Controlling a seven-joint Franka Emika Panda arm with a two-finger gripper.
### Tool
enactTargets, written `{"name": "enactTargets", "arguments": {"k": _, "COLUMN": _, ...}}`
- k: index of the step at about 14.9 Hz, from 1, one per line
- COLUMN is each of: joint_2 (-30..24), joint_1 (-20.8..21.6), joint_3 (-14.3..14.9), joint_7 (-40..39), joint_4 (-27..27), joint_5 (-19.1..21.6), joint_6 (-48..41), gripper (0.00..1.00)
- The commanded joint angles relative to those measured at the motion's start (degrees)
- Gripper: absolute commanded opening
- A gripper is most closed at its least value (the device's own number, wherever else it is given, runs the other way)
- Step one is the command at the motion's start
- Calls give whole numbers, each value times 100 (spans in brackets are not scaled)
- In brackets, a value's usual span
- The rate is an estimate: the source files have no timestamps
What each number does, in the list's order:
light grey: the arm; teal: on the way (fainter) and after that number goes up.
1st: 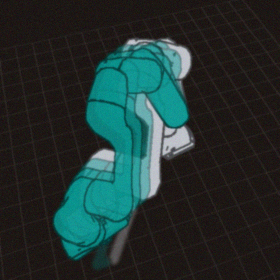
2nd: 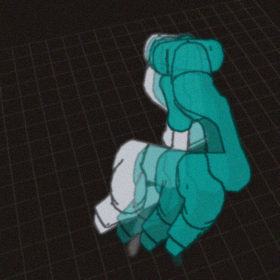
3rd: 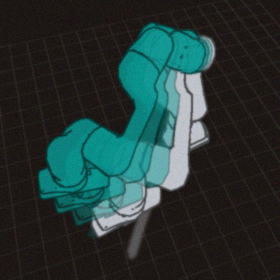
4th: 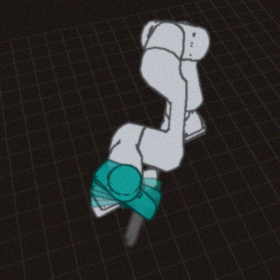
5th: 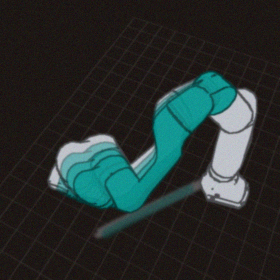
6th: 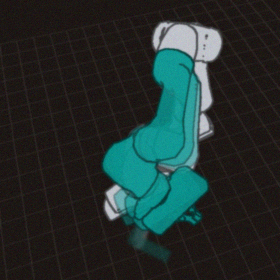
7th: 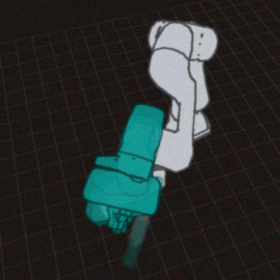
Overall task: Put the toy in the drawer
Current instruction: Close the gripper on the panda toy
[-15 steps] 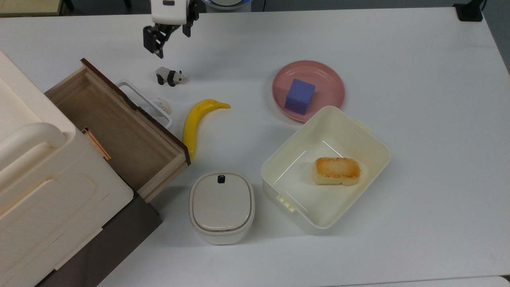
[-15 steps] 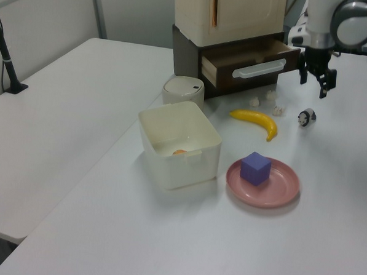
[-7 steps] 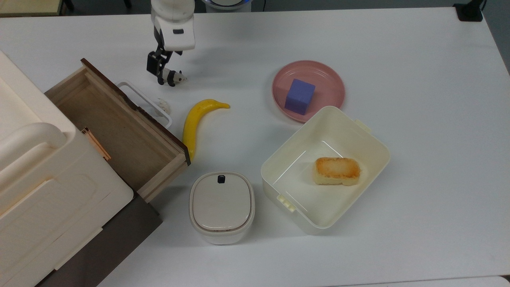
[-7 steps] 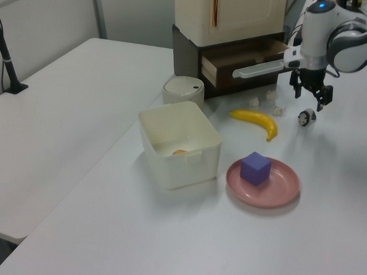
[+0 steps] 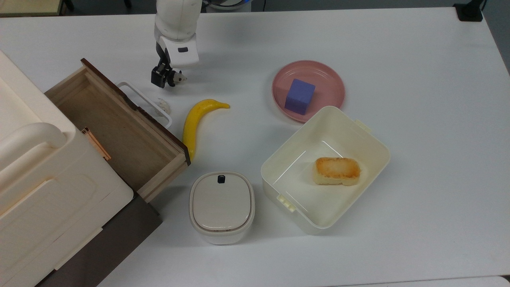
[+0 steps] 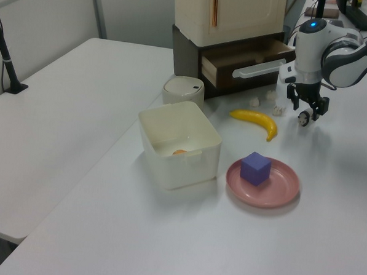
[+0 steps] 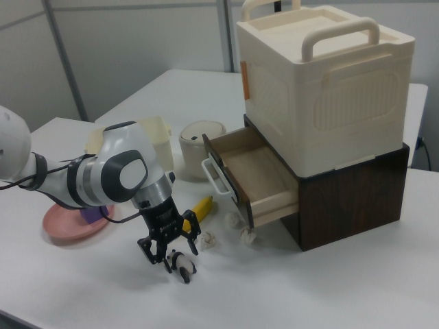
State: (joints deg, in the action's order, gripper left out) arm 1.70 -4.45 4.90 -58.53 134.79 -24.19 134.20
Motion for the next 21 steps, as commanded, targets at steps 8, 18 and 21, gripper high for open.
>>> {"name": "enactTargets", "arguments": {"k": 8, "joint_2": -407, "joint_1": 50, "joint_3": 55, "joint_7": 35, "joint_4": 12, "joint_5": -34, "joint_6": -157, "gripper": 55}}
{"name": "enactTargets", "arguments": {"k": 18, "joint_2": -293, "joint_1": 41, "joint_3": 55, "joint_7": 79, "joint_4": 29, "joint_5": -34, "joint_6": -368, "gripper": 41}}
{"name": "enactTargets", "arguments": {"k": 21, "joint_2": -266, "joint_1": 32, "joint_3": 55, "joint_7": 97, "joint_4": 29, "joint_5": -34, "joint_6": -360, "gripper": 29}}
